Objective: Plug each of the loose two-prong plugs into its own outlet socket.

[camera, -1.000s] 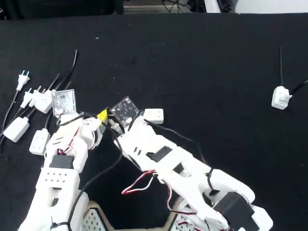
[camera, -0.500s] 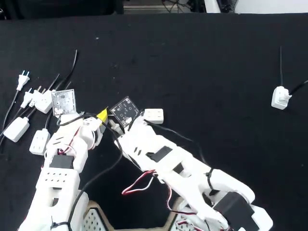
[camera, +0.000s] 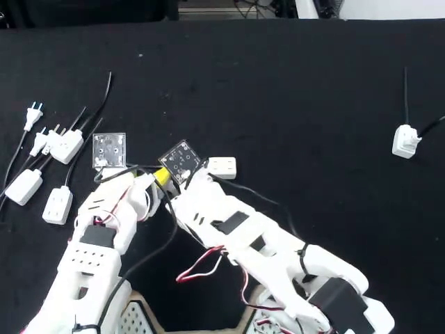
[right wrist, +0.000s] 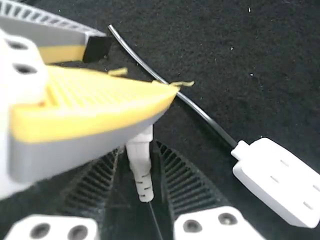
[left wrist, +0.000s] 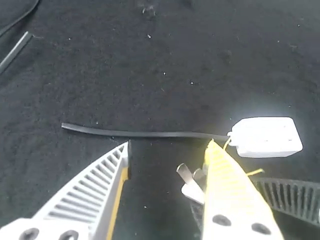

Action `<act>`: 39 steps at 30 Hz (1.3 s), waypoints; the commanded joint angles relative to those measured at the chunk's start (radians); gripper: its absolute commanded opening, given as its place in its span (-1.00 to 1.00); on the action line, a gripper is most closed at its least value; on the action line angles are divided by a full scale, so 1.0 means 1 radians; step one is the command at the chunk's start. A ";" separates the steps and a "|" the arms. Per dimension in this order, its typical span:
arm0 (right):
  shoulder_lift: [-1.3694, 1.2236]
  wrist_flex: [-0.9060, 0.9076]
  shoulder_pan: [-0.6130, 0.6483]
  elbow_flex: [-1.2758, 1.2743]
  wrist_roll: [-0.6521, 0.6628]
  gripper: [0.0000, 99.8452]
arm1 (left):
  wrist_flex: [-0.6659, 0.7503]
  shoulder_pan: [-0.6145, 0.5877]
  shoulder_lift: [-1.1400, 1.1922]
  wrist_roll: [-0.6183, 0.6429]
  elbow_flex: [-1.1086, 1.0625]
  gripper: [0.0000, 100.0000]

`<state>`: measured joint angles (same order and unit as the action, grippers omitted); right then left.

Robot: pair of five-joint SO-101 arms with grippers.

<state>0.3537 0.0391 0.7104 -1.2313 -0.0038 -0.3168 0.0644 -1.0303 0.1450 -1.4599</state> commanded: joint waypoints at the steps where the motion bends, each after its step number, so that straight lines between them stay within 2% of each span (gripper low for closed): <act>1: 0.047 0.006 0.008 0.008 0.002 -0.98 | 0.009 0.013 -0.017 -0.006 0.005 -0.50; 10: 0.048 0.006 0.008 0.015 -0.003 -0.98 | 0.014 0.022 -0.018 -0.094 -0.015 -0.50; 34: 0.070 0.006 0.015 0.013 -0.005 -0.98 | 0.020 0.013 -0.020 -0.087 0.013 -0.50; 37: 0.143 0.051 0.029 -0.008 0.000 -0.98 | 0.089 -0.002 -0.020 -0.086 0.002 -0.50; 39: 0.197 0.100 0.052 -0.021 0.000 -0.98 | 0.112 -0.028 -0.020 -0.023 0.010 -0.50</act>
<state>0.4488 0.0867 0.7258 -1.2543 -0.0038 -0.2601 0.0752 -1.0380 0.0637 -1.4845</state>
